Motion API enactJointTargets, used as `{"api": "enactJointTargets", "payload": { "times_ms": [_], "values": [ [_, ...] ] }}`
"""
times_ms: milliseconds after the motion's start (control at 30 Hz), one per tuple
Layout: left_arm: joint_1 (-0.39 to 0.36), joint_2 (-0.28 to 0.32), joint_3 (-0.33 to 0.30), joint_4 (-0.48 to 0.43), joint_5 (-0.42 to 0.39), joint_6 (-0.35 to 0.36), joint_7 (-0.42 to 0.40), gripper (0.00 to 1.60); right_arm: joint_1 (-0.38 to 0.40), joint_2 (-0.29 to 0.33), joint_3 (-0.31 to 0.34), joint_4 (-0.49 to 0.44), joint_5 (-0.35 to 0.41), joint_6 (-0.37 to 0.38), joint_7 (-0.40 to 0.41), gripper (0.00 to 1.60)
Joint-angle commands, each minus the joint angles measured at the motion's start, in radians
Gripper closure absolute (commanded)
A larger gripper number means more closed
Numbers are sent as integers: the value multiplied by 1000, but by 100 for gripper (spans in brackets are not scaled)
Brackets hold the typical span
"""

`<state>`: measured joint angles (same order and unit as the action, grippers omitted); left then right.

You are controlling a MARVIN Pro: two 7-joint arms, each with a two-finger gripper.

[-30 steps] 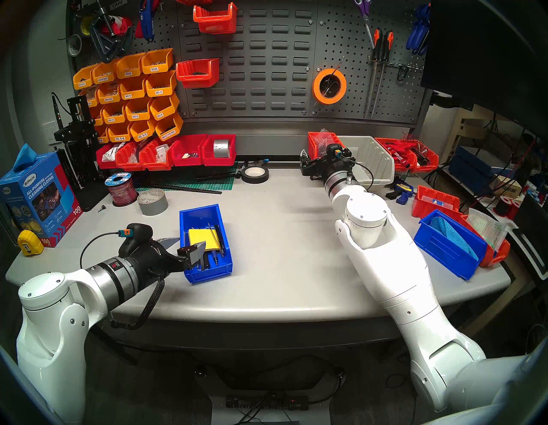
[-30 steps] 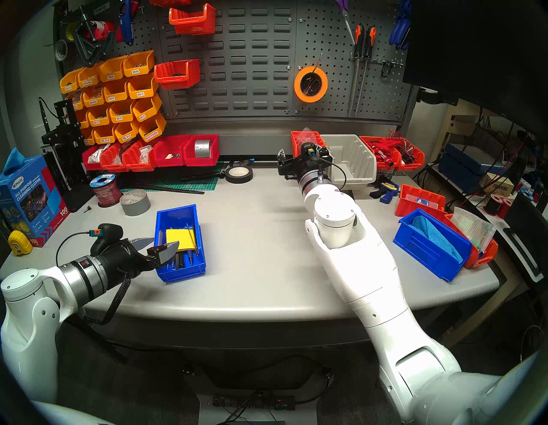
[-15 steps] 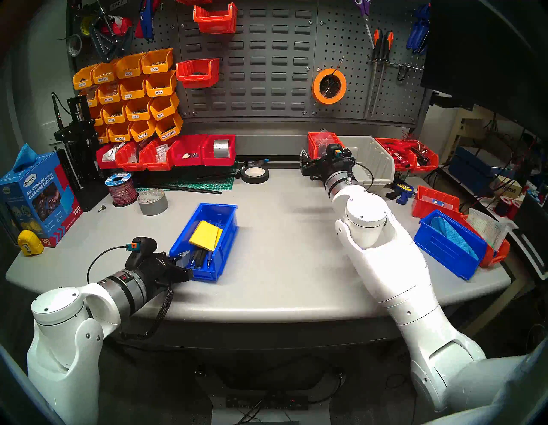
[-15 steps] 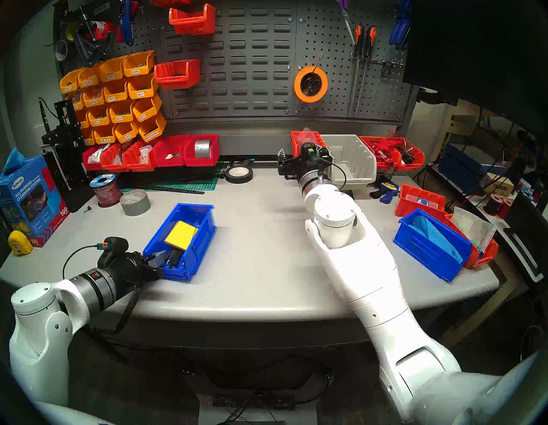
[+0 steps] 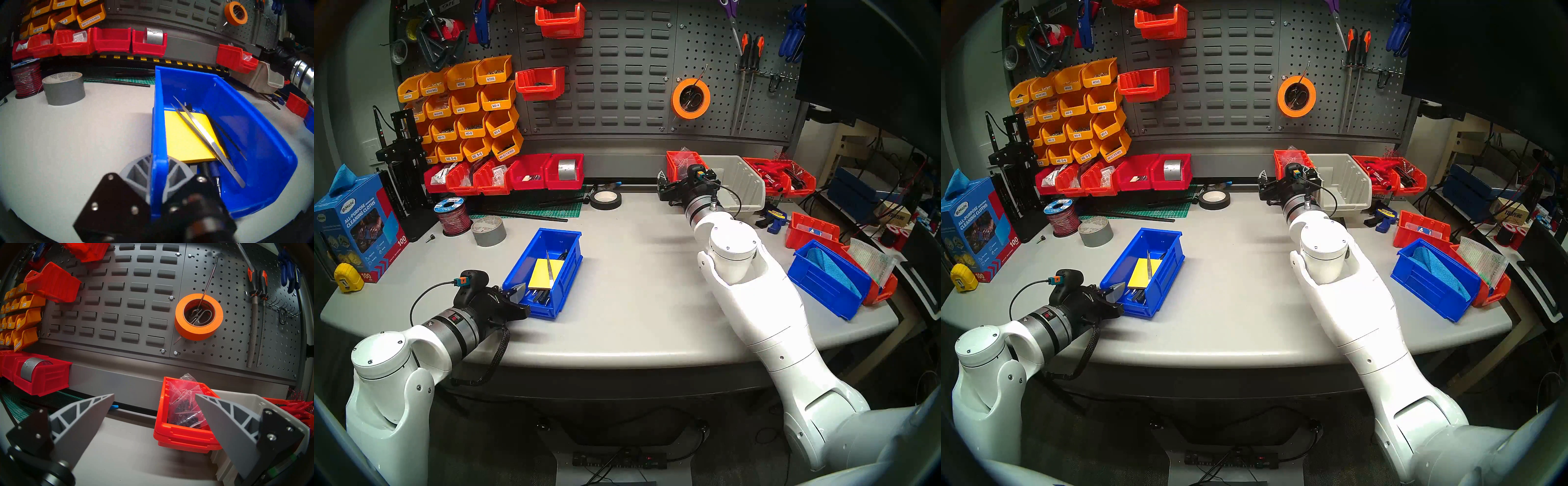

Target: Hang all the unorganized tool boxes onto the wall

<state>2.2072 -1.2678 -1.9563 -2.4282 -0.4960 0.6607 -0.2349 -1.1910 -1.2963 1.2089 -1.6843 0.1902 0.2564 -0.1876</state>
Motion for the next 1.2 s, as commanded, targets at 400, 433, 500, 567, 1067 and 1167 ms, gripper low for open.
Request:
{"api": "enactJointTargets", "payload": {
  "times_ms": [400,433,500,567,1067,1167],
  "values": [
    [-133,69,57,-15,15,-14,-39,160,8,-2,0,-15,0,-4,1,0],
    [-139,70,70,-15,15,-10,-37,160,7,-2,0,-15,0,-4,1,0],
    [-159,71,104,-15,20,-4,-28,160,7,-2,0,-15,0,-4,1,0],
    [-190,71,133,-15,21,3,-20,160,8,-2,0,-15,0,-4,1,0],
    [-351,116,130,13,-62,93,62,160,7,-2,0,-15,0,-4,2,0],
    [-378,137,127,47,-93,90,59,160,7,-2,0,-15,0,-4,2,0]
  ]
}}
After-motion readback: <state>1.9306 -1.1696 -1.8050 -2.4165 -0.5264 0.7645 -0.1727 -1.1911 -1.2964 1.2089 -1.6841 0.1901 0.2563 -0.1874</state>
